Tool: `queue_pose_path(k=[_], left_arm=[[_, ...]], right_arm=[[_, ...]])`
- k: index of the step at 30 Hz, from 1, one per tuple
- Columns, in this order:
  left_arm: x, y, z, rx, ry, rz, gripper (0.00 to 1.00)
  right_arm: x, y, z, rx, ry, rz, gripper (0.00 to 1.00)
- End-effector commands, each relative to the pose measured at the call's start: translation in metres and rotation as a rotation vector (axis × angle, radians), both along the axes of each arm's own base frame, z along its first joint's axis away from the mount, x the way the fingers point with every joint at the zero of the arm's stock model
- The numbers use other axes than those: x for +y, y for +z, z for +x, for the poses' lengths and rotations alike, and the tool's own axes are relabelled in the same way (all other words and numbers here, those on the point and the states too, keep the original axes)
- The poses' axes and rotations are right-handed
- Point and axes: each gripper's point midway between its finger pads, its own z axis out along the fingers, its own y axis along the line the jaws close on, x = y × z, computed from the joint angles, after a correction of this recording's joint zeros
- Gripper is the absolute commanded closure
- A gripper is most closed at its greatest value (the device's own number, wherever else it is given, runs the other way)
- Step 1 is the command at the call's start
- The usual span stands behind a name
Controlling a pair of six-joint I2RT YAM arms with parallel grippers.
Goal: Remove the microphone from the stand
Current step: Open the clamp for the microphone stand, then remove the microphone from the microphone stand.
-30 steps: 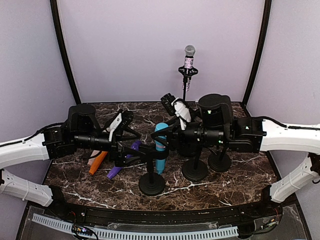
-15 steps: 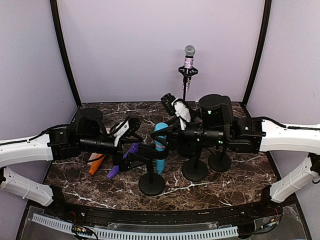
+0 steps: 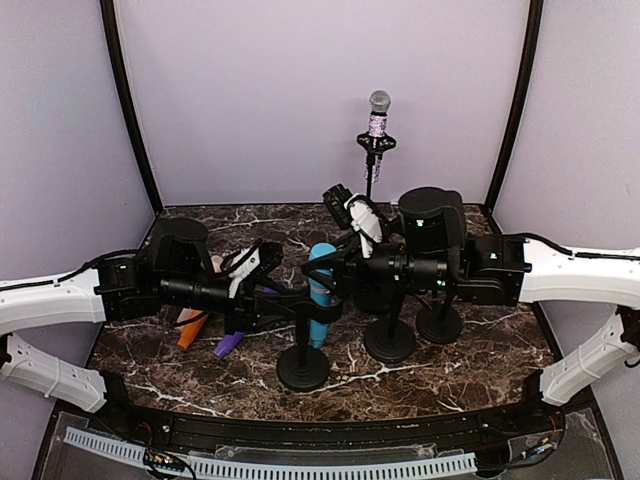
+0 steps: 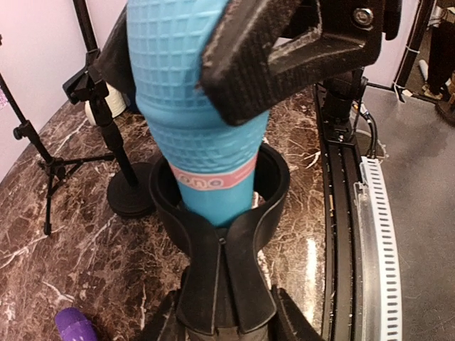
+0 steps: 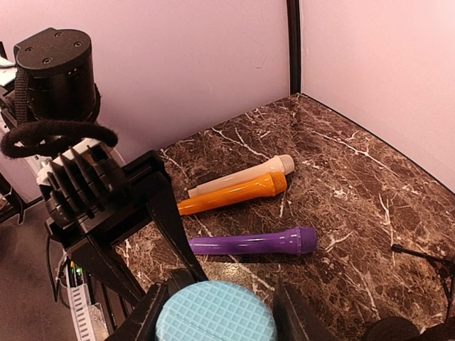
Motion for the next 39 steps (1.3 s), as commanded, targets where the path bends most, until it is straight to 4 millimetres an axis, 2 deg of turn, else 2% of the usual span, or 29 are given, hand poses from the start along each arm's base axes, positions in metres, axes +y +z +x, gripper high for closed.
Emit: queue_pose_path(k=[1,3,5,9,11,15,21,26,29,30,31,32,33,34,35,39], left_arm=[[0.005,-0.002,-0.003,-0.018,-0.006,0.022,0.74],[0.005,-0.002,-0.004,-0.017,-0.008,0.023,0.84],[0.006,-0.003,-0.005,-0.015,-0.008,0.026,0.89],[0.007,-0.005,-0.004,-0.012,0.001,0.033,0.91],[0.008,-0.008,0.0,-0.012,0.024,0.04,0.91],[0.008,-0.013,0.01,-0.011,0.091,0.014,0.92],[-0.002,-0.006,0.026,-0.024,0.147,-0.045,0.93],[-0.014,0.007,0.043,-0.055,0.189,-0.078,0.94],[-0.024,0.016,0.054,-0.08,0.206,-0.102,0.94],[-0.028,0.011,0.058,-0.076,0.21,-0.091,0.94],[-0.031,0.017,0.062,-0.09,0.218,-0.105,0.94],[-0.035,0.011,0.065,-0.087,0.22,-0.092,0.94],[-0.038,0.016,0.07,-0.104,0.232,-0.101,0.95],[-0.041,0.01,0.074,-0.104,0.236,-0.088,0.95],[-0.044,0.016,0.079,-0.124,0.247,-0.097,0.95],[-0.061,0.01,0.098,-0.147,0.27,-0.072,0.95]], right_arm=[[-0.001,0.038,0.003,-0.032,-0.015,0.121,0.88],[-0.004,0.041,0.004,-0.039,-0.026,0.121,0.88],[-0.005,0.042,0.005,-0.043,-0.033,0.118,0.88],[-0.01,0.046,0.008,-0.044,-0.059,0.109,0.89],[-0.016,0.055,0.01,-0.045,-0.084,0.107,0.9],[-0.033,0.084,0.013,-0.061,-0.135,0.14,0.91],[-0.068,0.127,0.014,-0.097,-0.222,0.187,0.92],[-0.106,0.156,0.02,-0.146,-0.34,0.203,0.94],[-0.126,0.16,0.026,-0.174,-0.421,0.184,0.94],[-0.133,0.16,0.028,-0.181,-0.445,0.178,0.94],[-0.137,0.16,0.029,-0.186,-0.461,0.171,0.94],[-0.141,0.16,0.029,-0.189,-0.473,0.17,0.94],[-0.144,0.16,0.029,-0.19,-0.48,0.168,0.94],[-0.147,0.16,0.028,-0.189,-0.482,0.172,0.95],[-0.15,0.161,0.027,-0.187,-0.483,0.178,0.94],[-0.158,0.163,0.024,-0.182,-0.489,0.188,0.94]])
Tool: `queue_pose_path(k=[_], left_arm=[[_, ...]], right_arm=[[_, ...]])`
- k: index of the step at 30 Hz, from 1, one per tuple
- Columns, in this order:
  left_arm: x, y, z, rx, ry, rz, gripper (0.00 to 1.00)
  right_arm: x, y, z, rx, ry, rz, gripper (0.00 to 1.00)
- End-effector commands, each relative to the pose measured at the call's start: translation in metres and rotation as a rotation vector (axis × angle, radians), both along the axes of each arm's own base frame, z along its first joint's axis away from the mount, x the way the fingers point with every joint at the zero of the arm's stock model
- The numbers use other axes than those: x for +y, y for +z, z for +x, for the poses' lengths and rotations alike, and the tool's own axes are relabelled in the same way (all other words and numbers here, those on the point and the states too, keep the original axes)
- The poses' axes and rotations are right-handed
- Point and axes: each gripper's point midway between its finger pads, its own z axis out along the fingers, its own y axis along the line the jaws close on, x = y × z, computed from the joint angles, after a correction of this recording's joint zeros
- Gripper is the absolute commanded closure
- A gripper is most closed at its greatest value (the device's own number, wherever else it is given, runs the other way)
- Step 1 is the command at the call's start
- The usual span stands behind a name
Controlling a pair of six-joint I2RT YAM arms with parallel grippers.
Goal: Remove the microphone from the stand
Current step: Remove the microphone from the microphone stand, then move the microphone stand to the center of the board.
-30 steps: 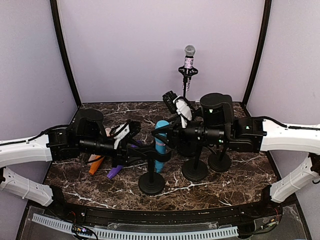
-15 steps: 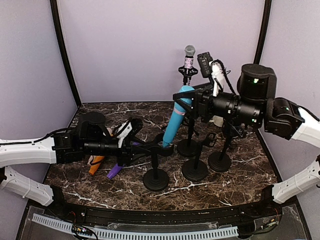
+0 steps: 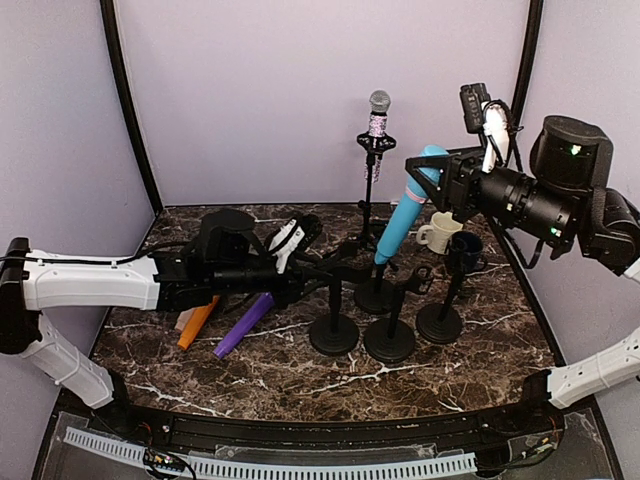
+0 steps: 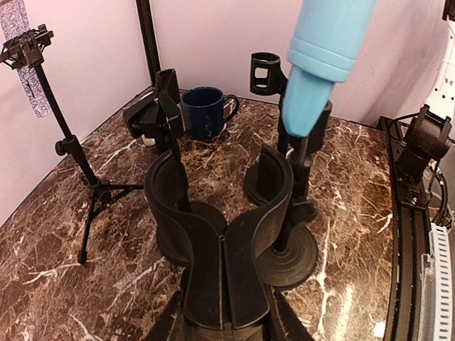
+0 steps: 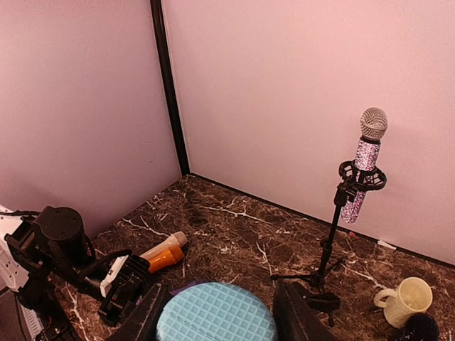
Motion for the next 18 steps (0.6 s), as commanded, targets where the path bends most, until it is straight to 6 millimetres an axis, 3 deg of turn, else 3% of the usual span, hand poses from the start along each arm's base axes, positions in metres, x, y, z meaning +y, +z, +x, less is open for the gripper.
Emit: queue_pose_path(k=[1,6,11,14,17,18], left_arm=[[-0.013,0.008,0.027,-0.082,0.062,0.008,0.95],[-0.03,0.008,0.042,-0.083,0.07,0.005,0.89],[-0.037,0.012,0.046,-0.067,0.08,-0.025,0.47],[-0.038,0.016,0.045,-0.06,0.072,-0.038,0.33],[-0.037,0.017,0.04,-0.044,0.055,-0.044,0.11],[-0.035,0.023,0.038,-0.046,0.054,-0.055,0.09]], right_arm=[[-0.019,0.014,0.0,-0.019,-0.044,0.044,0.94],[-0.031,0.022,-0.005,-0.02,-0.044,0.063,0.94],[-0.033,0.023,-0.011,-0.004,-0.014,0.084,0.94],[-0.027,0.016,-0.012,0.013,0.006,0.08,0.94],[-0.021,0.011,-0.014,0.034,0.029,0.086,0.94],[-0.018,0.011,-0.015,0.041,0.041,0.094,0.94]])
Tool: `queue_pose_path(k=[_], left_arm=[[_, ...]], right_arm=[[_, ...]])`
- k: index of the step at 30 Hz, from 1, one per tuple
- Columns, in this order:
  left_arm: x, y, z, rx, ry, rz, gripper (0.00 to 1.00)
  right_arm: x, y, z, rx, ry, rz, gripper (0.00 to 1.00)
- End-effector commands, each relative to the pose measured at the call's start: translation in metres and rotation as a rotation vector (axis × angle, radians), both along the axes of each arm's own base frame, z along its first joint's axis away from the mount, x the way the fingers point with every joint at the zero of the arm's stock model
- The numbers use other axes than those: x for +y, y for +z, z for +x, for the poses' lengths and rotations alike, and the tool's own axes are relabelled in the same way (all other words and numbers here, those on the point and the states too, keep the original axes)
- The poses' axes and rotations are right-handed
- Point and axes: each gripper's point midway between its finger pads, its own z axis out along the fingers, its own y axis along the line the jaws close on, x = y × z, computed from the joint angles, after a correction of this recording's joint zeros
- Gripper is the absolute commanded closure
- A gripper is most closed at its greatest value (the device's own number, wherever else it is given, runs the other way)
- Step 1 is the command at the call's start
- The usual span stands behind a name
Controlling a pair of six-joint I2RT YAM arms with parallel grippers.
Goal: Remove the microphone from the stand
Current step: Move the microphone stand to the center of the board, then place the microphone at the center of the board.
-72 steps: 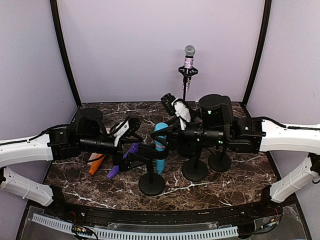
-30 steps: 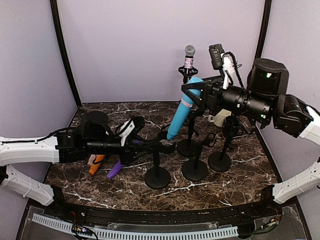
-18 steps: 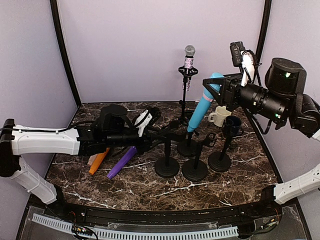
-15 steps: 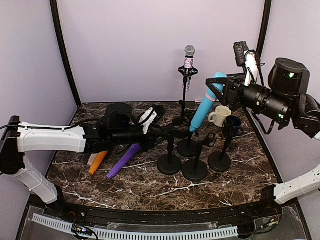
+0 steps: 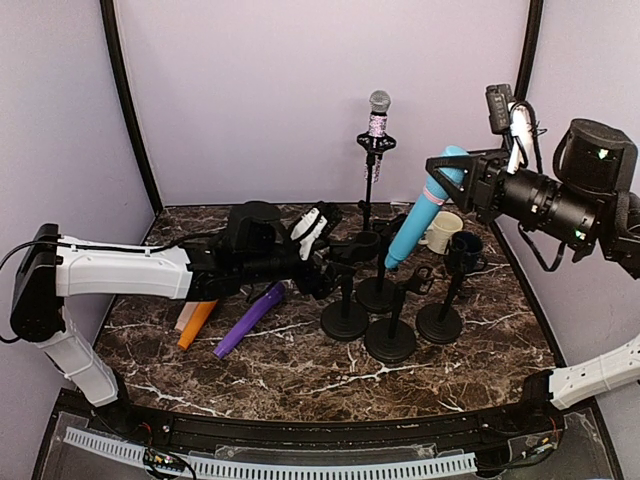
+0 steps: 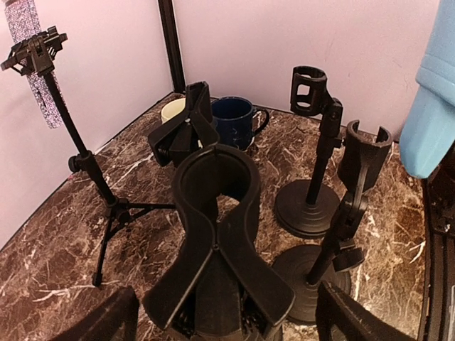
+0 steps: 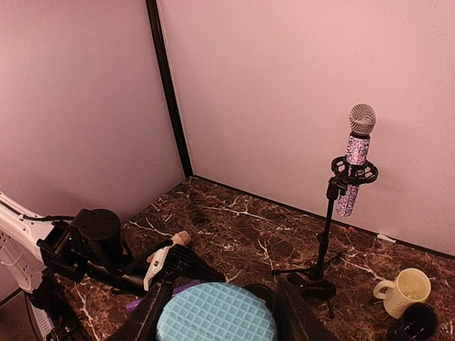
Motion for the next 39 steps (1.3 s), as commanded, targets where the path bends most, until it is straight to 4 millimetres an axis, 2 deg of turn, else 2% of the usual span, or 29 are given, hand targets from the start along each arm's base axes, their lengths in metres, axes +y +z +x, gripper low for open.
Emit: queue_pose_path(k=[1,5,7,8,9,10,11,12,13,16,17,21,23,26,34,39], left_arm=[[0.006,0.026,-0.005,-0.013,-0.01,-0.055,0.06],[0.022,0.043,-0.026,-0.018,-0.055,-0.092,0.03],[0.031,0.051,-0.04,0.0,-0.097,-0.104,0.01],[0.037,0.048,-0.042,0.028,-0.106,-0.091,0.01],[0.045,0.054,-0.045,0.043,-0.101,-0.103,0.01],[0.054,0.047,-0.041,0.08,-0.085,-0.081,0.01],[0.063,0.054,-0.041,0.094,-0.069,-0.095,0.01],[0.077,0.046,-0.032,0.125,-0.032,-0.075,0.01],[0.088,0.053,-0.03,0.13,-0.007,-0.093,0.01],[0.131,0.048,-0.008,0.185,0.096,-0.101,0.01],[0.139,0.05,-0.01,0.19,0.098,-0.108,0.01],[0.186,0.041,0.017,0.163,0.278,-0.062,0.01],[0.199,0.034,0.022,0.117,0.335,-0.009,0.01],[0.211,0.03,0.022,0.077,0.376,0.022,0.01],[0.219,0.05,0.011,0.035,0.385,-0.031,0.01],[0.224,0.051,0.008,0.033,0.402,-0.032,0.01]], right_arm=[[0.01,0.004,-0.005,0.029,0.055,0.07,0.94],[0.024,0.0,-0.012,0.089,0.122,0.126,0.95],[0.035,-0.008,-0.018,0.132,0.173,0.156,0.95],[0.041,-0.013,-0.02,0.159,0.199,0.178,0.95],[0.049,-0.019,-0.024,0.186,0.228,0.198,0.95],[0.056,-0.025,-0.027,0.214,0.251,0.219,0.96],[0.064,-0.035,-0.03,0.246,0.262,0.229,0.96],[0.072,-0.04,-0.033,0.266,0.274,0.252,0.97],[0.08,-0.046,-0.04,0.292,0.292,0.267,0.97],[0.106,-0.064,-0.052,0.367,0.323,0.303,0.98],[0.114,-0.071,-0.055,0.395,0.323,0.316,0.98],[0.141,-0.112,-0.054,0.545,0.272,0.378,0.98],[0.149,-0.14,-0.047,0.642,0.191,0.421,0.99],[0.16,-0.177,-0.039,0.728,0.11,0.463,1.0],[0.176,-0.247,-0.007,0.882,-0.059,0.596,1.0],[0.188,-0.28,0.011,0.948,-0.145,0.639,1.0]])
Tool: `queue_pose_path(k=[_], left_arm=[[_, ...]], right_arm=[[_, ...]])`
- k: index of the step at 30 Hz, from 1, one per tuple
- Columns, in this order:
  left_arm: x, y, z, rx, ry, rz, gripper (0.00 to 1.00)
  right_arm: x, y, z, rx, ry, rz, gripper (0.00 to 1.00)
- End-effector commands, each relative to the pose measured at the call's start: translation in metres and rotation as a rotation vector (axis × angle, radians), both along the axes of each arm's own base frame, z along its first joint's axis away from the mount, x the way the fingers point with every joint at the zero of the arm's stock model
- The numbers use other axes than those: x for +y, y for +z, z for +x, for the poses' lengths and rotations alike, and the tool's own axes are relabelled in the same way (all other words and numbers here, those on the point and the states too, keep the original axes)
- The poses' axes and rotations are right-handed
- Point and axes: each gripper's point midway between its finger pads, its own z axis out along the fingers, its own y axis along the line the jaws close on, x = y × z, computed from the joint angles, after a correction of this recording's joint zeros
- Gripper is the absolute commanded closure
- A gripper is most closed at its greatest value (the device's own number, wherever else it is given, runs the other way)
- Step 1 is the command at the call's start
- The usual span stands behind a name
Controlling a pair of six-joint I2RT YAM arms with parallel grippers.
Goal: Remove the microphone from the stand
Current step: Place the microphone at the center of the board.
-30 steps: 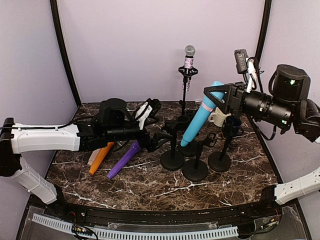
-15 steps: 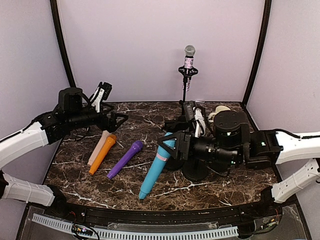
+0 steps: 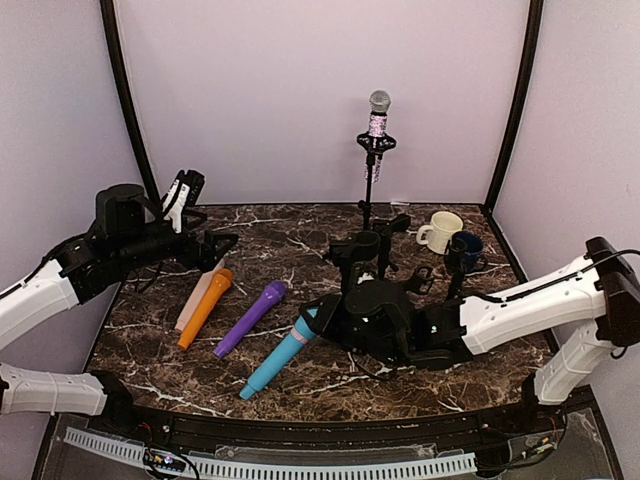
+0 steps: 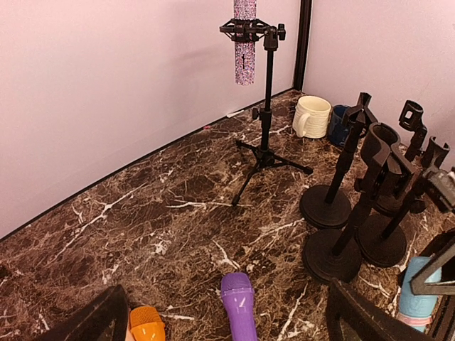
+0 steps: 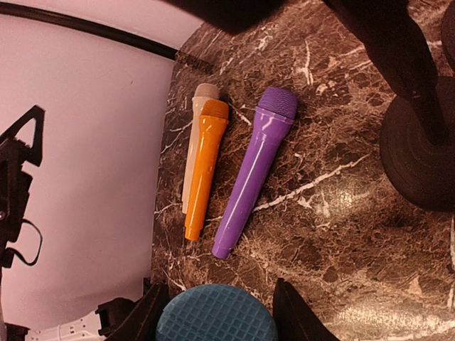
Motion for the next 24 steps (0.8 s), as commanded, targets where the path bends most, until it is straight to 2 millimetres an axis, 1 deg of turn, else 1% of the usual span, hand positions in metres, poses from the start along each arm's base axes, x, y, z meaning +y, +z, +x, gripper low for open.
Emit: queue_pose_path(k=[1,4,6,7,9,10,11,13,20,22,24], left_arm=[[0.009,-0.004,-0.001,0.0,0.035,0.017,0.01],[0.011,-0.004,-0.002,-0.001,0.043,0.014,0.01],[0.006,-0.003,-0.005,0.002,0.012,-0.004,0.01],[0.002,-0.004,-0.007,0.008,-0.014,-0.014,0.01],[-0.001,-0.004,-0.009,0.014,-0.03,-0.023,0.01],[-0.002,-0.004,-0.009,0.019,-0.029,-0.026,0.01],[-0.002,-0.005,-0.009,0.022,-0.03,-0.026,0.01],[-0.003,-0.005,-0.009,0.029,-0.035,-0.033,0.01],[-0.004,-0.006,-0.01,0.033,-0.04,-0.036,0.02],[-0.004,-0.007,-0.01,0.035,-0.039,-0.035,0.02],[-0.004,-0.009,-0.009,0.04,-0.04,-0.033,0.02]], right_arm=[[0.013,0.0,0.021,0.088,-0.126,0.156,1.0],[0.016,-0.02,0.029,0.141,-0.174,0.158,0.97],[0.019,-0.038,0.032,0.179,-0.194,0.147,0.95],[0.021,-0.044,0.033,0.189,-0.201,0.143,0.94],[0.025,-0.051,0.036,0.198,-0.214,0.135,0.9],[0.027,-0.054,0.037,0.198,-0.218,0.131,0.86],[0.029,-0.056,0.038,0.199,-0.222,0.125,0.8],[0.033,-0.062,0.04,0.21,-0.232,0.118,0.74],[0.048,-0.08,0.051,0.245,-0.249,0.12,0.6],[0.051,-0.085,0.053,0.254,-0.253,0.108,0.51],[0.053,-0.09,0.055,0.261,-0.257,0.107,0.45]])
